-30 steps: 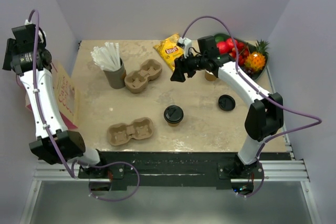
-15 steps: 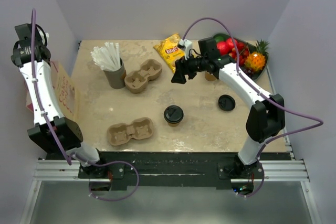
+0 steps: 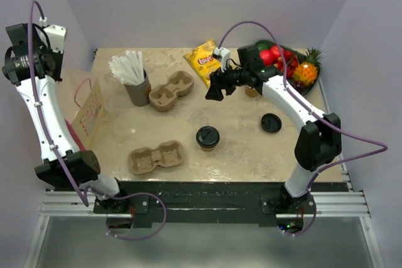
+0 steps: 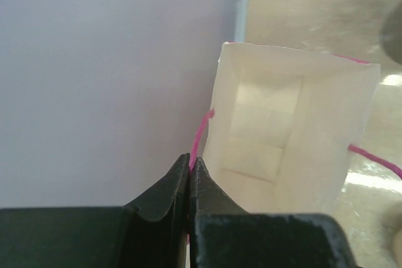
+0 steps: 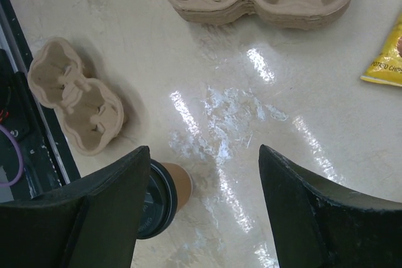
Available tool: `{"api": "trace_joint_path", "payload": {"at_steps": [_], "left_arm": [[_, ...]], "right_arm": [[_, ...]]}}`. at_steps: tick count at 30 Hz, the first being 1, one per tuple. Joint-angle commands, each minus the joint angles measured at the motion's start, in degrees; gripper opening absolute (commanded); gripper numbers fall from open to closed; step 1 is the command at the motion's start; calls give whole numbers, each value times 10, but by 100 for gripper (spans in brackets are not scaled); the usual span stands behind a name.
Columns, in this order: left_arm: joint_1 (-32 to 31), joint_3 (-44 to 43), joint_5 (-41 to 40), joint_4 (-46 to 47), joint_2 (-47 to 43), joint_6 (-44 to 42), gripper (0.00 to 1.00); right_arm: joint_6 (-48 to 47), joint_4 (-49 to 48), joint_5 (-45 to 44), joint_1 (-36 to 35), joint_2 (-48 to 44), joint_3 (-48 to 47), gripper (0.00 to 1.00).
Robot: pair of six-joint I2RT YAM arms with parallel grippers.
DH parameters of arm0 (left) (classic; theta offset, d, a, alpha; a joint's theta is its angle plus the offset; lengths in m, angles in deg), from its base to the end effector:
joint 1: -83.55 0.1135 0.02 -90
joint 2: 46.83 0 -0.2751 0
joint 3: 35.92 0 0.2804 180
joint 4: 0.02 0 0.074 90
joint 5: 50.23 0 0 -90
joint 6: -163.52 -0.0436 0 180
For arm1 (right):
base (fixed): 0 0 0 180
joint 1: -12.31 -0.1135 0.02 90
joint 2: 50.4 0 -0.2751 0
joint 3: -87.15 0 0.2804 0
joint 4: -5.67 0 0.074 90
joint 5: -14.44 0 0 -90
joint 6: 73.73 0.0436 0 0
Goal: Pack the takeout coffee
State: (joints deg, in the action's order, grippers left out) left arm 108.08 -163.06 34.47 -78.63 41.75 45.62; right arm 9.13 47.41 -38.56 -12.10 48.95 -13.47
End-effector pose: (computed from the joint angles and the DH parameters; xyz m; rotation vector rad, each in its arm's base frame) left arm 0.2916 0.1375 0.4877 0.0183 2.3350 0.5773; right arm 0.3787 0.2007 0.3205 -0.9379 2.0534 0.8926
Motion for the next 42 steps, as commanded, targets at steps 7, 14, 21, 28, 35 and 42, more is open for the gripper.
{"api": "trace_joint_path", "payload": {"at_steps": [7,14,21,28,35,42], "left_arm": [[-26,104,298,-82,-89,-151,0],[-29,141,381,-38,-133,-163,0],[-29,123,441,-30,-145,-154,0],[-29,136,413,4,-182,-61,0],[-29,201,424,25,-227,-67,0],[-30,214,400,75,-241,21,0]], "right_arm": [[-208,98,-5,-57,-11,-49,72],[-336,146,-47,-188,-16,-45,73],[-389,157,-90,-278,11,-59,72],[-338,39,-75,-309,10,-15,70],[-321,-122,-53,-345,3,92,68],[-306,-173,-94,-417,40,90,64]]}}
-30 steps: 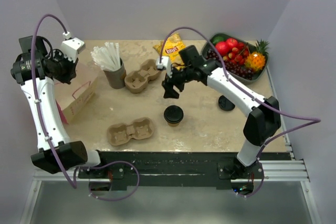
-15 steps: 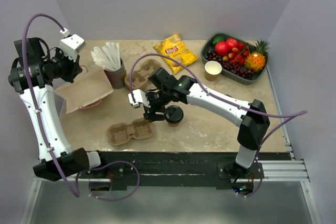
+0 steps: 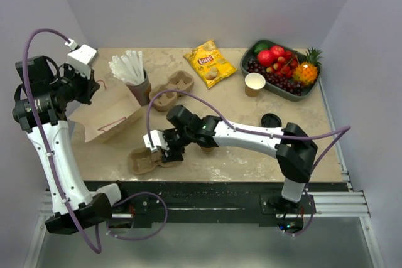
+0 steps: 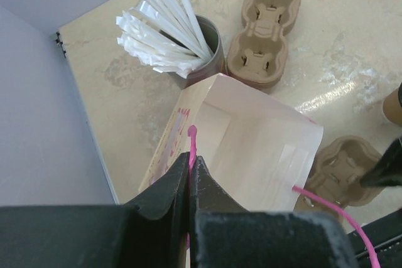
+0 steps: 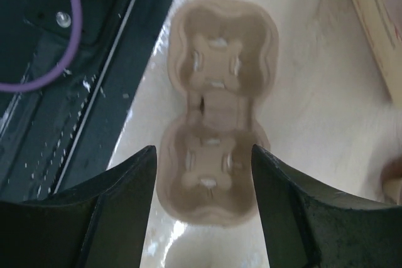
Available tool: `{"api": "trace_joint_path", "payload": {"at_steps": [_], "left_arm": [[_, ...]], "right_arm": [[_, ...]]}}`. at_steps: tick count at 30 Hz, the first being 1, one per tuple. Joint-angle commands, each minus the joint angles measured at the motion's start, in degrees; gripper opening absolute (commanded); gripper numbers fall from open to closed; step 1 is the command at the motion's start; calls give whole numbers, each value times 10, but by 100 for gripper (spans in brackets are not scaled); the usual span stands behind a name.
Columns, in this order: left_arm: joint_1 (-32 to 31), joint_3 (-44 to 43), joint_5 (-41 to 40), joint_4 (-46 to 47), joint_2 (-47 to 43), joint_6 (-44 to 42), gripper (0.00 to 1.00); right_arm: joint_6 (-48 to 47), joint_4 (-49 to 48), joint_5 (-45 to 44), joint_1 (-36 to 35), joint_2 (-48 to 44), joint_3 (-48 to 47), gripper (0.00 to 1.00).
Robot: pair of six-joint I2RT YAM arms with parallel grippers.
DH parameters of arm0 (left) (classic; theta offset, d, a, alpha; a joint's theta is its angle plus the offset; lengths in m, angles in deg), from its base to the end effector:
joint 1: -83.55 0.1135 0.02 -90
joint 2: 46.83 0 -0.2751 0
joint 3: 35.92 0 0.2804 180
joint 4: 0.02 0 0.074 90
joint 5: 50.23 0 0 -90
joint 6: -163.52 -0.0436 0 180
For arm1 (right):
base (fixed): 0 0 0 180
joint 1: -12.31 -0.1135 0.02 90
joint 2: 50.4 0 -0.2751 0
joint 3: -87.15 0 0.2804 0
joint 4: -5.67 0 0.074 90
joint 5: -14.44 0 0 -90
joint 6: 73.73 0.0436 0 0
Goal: Pack the takeout coffee
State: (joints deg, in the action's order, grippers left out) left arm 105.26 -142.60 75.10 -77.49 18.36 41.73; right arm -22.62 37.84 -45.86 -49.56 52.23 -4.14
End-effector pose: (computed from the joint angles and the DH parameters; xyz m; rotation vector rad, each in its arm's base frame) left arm 0.1982 0.0518 0.4846 0.5106 2.0087 -0.1124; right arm 0.1866 0.3949 0.2498 -1.9610 1.2794 0.8035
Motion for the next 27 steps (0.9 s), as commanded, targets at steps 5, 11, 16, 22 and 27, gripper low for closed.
{"api": "trace_joint_path", "payload": {"at_steps": [5,11,16,22,27], "left_arm": [[-2,50,-54,123,-23,88,0],[-1,48,-52,148,-19,122,0],[-1,50,-46,143,-20,118,0],[-1,68,-36,138,-25,110,0],[-2,74,-29,136,-29,111,0]], "right_arm": [[55,-95,-58,-64,46,-20,60],[69,-53,-75,-65,96,-69,52],[72,-50,-84,-66,99,-69,52],[72,-45,-82,-62,100,-77,51],[79,-38,-78,-47,119,-106,50]]}}
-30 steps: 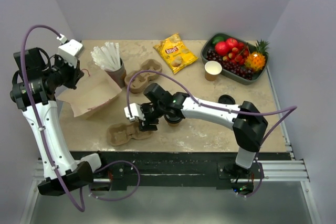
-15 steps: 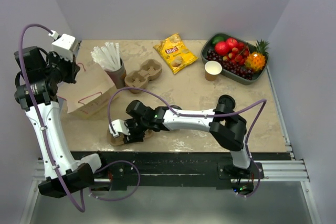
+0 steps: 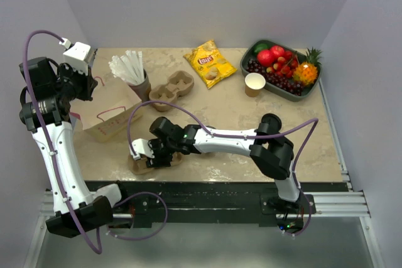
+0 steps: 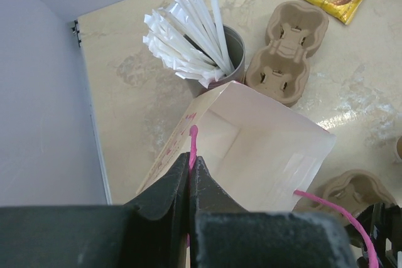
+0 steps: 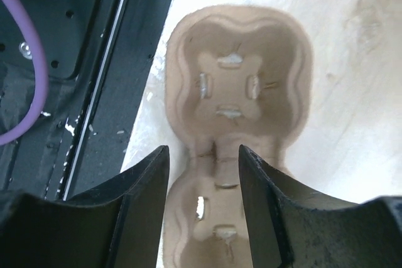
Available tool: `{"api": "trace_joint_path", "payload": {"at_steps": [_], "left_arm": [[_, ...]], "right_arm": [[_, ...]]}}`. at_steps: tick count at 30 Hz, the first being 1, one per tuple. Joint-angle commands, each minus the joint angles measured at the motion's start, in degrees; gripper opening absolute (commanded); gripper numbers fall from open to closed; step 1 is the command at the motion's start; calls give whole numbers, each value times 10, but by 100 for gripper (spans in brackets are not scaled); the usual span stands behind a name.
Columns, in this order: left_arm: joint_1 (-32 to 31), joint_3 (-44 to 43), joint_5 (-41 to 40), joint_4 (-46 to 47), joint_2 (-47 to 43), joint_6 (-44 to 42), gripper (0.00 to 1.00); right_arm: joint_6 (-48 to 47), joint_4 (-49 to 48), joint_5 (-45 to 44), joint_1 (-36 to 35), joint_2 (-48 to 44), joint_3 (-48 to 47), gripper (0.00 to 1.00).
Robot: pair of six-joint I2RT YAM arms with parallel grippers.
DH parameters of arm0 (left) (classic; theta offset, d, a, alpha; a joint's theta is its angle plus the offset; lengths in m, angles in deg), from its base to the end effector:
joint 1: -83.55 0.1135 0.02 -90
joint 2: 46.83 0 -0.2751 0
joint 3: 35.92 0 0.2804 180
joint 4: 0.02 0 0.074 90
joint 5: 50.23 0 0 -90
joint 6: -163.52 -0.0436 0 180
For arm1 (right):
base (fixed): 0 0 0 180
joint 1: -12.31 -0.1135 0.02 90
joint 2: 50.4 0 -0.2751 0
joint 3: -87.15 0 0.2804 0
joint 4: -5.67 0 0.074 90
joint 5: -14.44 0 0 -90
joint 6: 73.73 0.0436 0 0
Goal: Pack the takeout coffee
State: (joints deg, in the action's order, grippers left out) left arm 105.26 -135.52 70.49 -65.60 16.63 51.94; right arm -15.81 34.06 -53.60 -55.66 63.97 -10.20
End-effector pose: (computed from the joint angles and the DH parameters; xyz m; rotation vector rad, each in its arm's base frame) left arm 0.2132 0.0609 0.4702 0.3157 1.9829 -0.0792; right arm 0.1657 0.4529 0.2005 -1.9709 1.4020 0.7496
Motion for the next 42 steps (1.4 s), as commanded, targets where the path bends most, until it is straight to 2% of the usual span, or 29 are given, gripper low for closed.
{"api": "trace_joint_path", "payload": {"at_steps": [1,5,14,25,36,42], "left_arm": [[-1,4,17,16,-11,10,0],[-2,11,16,14,-18,6,0],[-1,23,11,13,-28,8,0],[-1,21,13,12,-23,15,0],[-1,21,8,13,-21,16,0],[-1,21,9,13,-20,17,0]], "right_arm": [[7,4,2,17,6,-54,50],[-17,34,12,20,24,-83,49],[-48,71,13,20,39,-81,51],[-47,70,-4,19,53,-84,52],[-48,82,-5,20,76,-106,48],[-49,88,-2,22,82,-114,40]]}}
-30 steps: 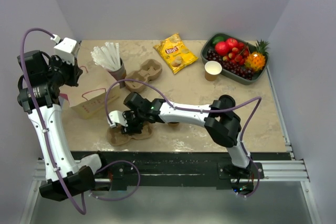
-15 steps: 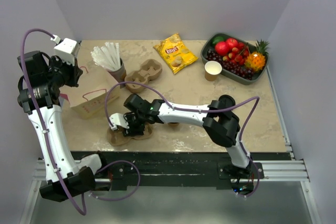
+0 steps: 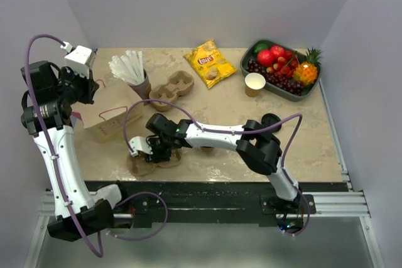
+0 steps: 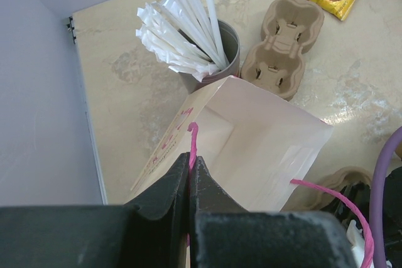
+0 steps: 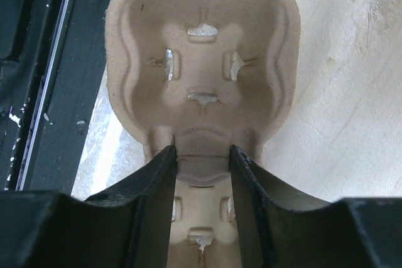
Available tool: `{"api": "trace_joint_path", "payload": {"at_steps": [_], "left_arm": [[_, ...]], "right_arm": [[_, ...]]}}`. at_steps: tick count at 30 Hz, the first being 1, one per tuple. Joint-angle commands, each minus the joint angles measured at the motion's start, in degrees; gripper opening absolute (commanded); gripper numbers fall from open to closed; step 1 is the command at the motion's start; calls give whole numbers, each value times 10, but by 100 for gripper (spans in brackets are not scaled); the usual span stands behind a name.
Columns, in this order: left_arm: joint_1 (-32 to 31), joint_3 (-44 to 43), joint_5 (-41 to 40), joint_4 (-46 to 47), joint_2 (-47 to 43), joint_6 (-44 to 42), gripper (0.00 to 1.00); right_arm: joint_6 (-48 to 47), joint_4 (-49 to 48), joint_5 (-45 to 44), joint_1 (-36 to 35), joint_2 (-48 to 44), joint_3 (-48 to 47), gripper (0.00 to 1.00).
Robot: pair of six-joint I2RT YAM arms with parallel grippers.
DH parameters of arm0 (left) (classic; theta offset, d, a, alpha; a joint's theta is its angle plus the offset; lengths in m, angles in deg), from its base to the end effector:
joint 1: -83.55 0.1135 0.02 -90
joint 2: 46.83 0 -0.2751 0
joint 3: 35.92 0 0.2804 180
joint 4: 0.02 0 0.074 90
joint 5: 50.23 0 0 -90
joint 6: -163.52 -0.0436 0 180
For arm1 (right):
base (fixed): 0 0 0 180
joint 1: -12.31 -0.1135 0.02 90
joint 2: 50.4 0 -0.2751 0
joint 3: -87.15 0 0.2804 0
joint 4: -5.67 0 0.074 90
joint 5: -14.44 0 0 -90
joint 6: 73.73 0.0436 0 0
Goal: Pack the takeout coffee
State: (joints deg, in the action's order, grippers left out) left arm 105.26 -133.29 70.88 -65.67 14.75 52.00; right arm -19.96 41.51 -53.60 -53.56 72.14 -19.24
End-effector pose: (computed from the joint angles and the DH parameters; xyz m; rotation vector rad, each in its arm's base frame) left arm 0.2063 0.0579 0.4640 0.3169 1.9872 -0.0904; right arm 0.1927 0.4701 0.1773 -2.0577 1.4476 0.6920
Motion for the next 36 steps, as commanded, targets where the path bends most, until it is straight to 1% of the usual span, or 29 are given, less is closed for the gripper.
{"api": "trace_joint_path", "payload": {"at_steps": [1,6,10,11,13,17,19,21,23,25,31,34,36], "left_arm": [[-2,-2,5,14,-1,17,0],[-2,-3,17,14,-1,18,0],[-1,2,67,22,-6,24,0],[-2,5,77,26,-12,26,0],[-1,16,105,36,-19,29,0],[-2,34,127,48,-32,24,0],[-4,42,132,45,-33,15,0],[-9,45,146,38,-32,7,0],[-13,46,170,33,-36,2,0],[-20,50,180,32,-42,2,0],[-24,68,211,19,-72,-18,0],[-25,71,246,-7,-79,-41,0],[-27,69,264,-14,-82,-37,0]], "right_arm": [[-9,16,-2,1,0,-25,36],[-19,26,-4,1,-24,-16,28],[-24,2,-9,1,-93,44,27],[-25,-2,-10,0,-127,53,26],[-26,1,-10,2,-159,71,25],[-27,11,2,2,-247,90,25],[-26,20,8,2,-271,91,24],[-22,27,14,2,-306,89,22],[-20,49,14,2,-326,76,16],[-17,84,3,2,-353,58,0],[-25,153,-33,2,-422,17,0],[-32,167,-53,2,-437,-15,0],[-38,167,-63,1,-437,-34,0]]}}
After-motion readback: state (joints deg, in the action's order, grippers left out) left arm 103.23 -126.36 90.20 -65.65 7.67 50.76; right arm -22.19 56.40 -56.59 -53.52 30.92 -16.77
